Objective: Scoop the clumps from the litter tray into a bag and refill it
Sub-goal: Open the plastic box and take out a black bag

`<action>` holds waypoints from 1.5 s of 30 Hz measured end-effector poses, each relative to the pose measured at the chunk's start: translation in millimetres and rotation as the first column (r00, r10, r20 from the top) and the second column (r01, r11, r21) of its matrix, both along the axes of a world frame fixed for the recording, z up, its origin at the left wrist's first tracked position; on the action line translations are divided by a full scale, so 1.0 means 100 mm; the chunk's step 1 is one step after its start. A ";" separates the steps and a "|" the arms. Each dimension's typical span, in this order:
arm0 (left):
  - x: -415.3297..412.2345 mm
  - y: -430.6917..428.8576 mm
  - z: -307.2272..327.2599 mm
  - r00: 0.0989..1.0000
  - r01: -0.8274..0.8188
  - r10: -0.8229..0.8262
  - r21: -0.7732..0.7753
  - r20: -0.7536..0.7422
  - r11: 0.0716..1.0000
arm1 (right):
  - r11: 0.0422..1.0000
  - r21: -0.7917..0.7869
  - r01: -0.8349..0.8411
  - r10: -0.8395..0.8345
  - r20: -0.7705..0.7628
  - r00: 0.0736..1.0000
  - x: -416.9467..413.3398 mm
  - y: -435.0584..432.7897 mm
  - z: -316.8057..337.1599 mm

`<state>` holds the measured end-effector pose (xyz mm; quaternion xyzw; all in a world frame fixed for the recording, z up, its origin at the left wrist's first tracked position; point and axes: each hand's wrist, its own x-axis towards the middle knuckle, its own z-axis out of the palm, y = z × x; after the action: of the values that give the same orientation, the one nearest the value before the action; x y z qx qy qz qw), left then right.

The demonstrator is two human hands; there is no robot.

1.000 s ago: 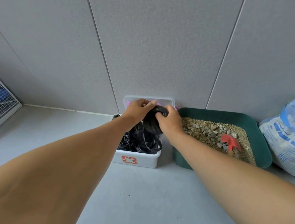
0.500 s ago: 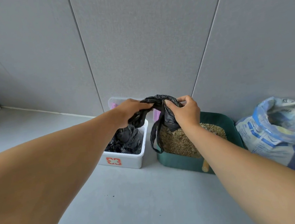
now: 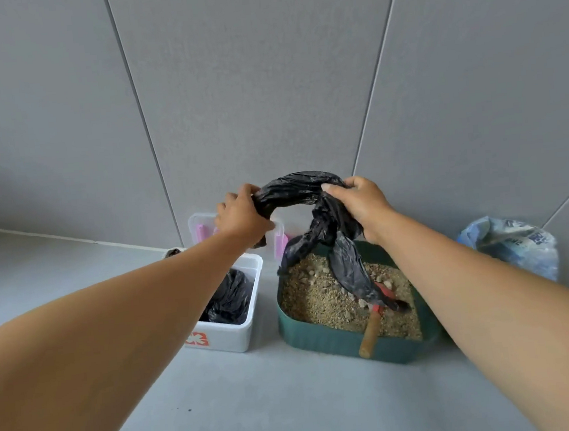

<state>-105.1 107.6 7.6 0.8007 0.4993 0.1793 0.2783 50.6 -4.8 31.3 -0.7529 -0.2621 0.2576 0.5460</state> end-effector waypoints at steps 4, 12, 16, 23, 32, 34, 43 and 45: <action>0.08 -0.15 0.09 0.957 0.109 -0.201 0.387 0.207 0.915 | 0.995 0.027 0.096 -0.093 -0.101 0.991 0.05 0.07 0.12; 0.18 -0.45 0.41 0.808 0.503 -0.346 -0.253 0.477 0.827 | 0.998 0.030 0.060 -0.050 -0.265 0.963 -0.06 0.14 0.21; 0.16 -0.35 0.42 0.858 0.252 -0.059 -0.318 0.510 0.914 | 1.000 -0.002 0.019 -0.019 0.054 0.998 -0.22 0.15 0.26; 0.00 -0.22 0.48 0.804 0.216 0.161 -0.534 0.573 0.817 | 0.967 -0.007 -0.254 0.254 0.074 0.964 -0.41 0.10 0.29; -0.30 -0.03 0.53 0.699 0.005 0.504 -0.708 0.507 0.706 | 0.989 -0.087 0.117 -0.131 -0.177 0.975 -0.23 0.02 0.23; -0.34 -0.04 0.50 0.763 0.033 0.435 -0.700 0.479 0.714 | 0.988 -0.065 0.140 -0.152 -0.261 0.953 -0.21 0.01 0.24; -0.40 -0.14 0.43 0.875 0.305 0.174 -0.794 0.452 0.525 | 0.995 0.021 -0.102 0.098 -0.533 0.840 -0.47 -0.02 0.22; -0.37 -0.22 0.41 0.884 0.275 0.172 -0.780 0.435 0.562 | 0.976 -0.001 -0.220 0.181 -0.562 0.807 -0.60 -0.04 0.17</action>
<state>-141.9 85.6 48.6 0.5233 0.4177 0.1024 0.7357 -9.1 -9.1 48.2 -0.6303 -0.1602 0.5310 0.5432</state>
